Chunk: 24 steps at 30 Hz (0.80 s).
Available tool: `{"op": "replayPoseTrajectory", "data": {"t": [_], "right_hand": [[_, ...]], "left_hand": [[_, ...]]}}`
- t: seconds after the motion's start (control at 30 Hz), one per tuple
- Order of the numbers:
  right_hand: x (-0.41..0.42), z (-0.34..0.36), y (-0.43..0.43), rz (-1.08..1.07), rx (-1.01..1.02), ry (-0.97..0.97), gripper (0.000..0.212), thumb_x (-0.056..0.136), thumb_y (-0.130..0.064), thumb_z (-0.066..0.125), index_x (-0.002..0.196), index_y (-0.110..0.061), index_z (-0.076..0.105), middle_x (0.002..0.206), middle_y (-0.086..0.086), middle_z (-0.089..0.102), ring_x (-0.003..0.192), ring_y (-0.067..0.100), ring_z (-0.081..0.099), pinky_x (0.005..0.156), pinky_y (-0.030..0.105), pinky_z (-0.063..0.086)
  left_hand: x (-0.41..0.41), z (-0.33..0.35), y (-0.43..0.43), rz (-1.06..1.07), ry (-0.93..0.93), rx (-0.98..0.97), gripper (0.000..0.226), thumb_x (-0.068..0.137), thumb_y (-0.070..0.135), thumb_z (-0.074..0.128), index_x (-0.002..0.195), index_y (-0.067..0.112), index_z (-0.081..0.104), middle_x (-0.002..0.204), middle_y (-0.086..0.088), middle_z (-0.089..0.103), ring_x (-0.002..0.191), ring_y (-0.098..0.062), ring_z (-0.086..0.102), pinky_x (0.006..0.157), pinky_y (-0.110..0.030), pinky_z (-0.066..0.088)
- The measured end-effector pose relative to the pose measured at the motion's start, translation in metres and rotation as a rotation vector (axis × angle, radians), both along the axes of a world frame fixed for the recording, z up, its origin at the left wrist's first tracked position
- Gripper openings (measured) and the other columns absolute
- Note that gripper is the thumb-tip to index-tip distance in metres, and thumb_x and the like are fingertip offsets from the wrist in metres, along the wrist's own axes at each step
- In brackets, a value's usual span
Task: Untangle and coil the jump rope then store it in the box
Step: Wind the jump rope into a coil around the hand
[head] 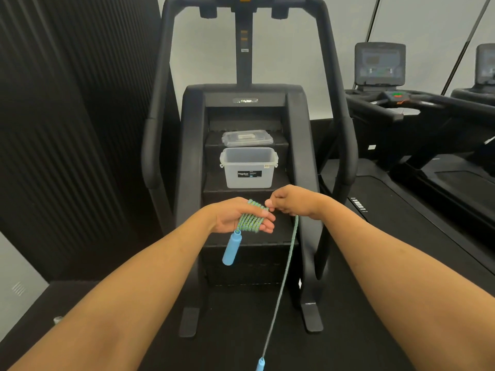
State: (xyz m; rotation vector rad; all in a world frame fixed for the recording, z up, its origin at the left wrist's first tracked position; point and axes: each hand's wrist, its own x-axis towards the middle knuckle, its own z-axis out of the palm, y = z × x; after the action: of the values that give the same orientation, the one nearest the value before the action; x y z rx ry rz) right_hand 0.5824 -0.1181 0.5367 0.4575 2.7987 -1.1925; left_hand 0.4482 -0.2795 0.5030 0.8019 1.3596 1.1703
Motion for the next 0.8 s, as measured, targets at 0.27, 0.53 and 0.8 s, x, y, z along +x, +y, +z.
{"op": "replayPoseTrajectory", "data": {"t": [0.27, 0.53, 0.8], "right_hand": [[-0.004, -0.018, -0.003, -0.173, -0.205, 0.251, 0.034, 0.103, -0.034, 0.058, 0.081, -0.010, 0.065, 0.060, -0.004, 0.049, 0.054, 0.007, 0.041, 0.057, 0.022, 0.039], [-0.006, -0.052, -0.007, -0.258, -0.264, 0.217, 0.030, 0.105, -0.019, 0.048, 0.090, 0.001, 0.065, 0.065, 0.003, 0.048, 0.057, 0.012, 0.038, 0.055, 0.025, 0.036], [-0.018, -0.051, -0.026, -0.080, -0.050, 0.082, 0.023, 0.103, -0.021, 0.056, 0.097, -0.010, 0.076, 0.066, -0.004, 0.052, 0.059, 0.010, 0.046, 0.063, 0.025, 0.041]], "left_hand": [[-0.003, -0.008, 0.004, 0.080, -0.159, 0.165, 0.022, 0.103, 0.011, 0.060, 0.117, -0.001, 0.072, 0.119, -0.024, 0.074, 0.128, -0.040, 0.064, 0.114, -0.044, 0.047], [0.004, -0.014, 0.005, 0.232, -0.224, 0.335, 0.026, 0.098, 0.004, 0.063, 0.121, -0.005, 0.071, 0.116, -0.021, 0.076, 0.106, -0.027, 0.076, 0.104, -0.036, 0.056], [-0.005, -0.027, 0.010, 0.436, -0.223, 0.281, 0.031, 0.099, 0.005, 0.065, 0.129, -0.001, 0.066, 0.126, -0.018, 0.074, 0.118, -0.027, 0.072, 0.097, -0.036, 0.059]]}}
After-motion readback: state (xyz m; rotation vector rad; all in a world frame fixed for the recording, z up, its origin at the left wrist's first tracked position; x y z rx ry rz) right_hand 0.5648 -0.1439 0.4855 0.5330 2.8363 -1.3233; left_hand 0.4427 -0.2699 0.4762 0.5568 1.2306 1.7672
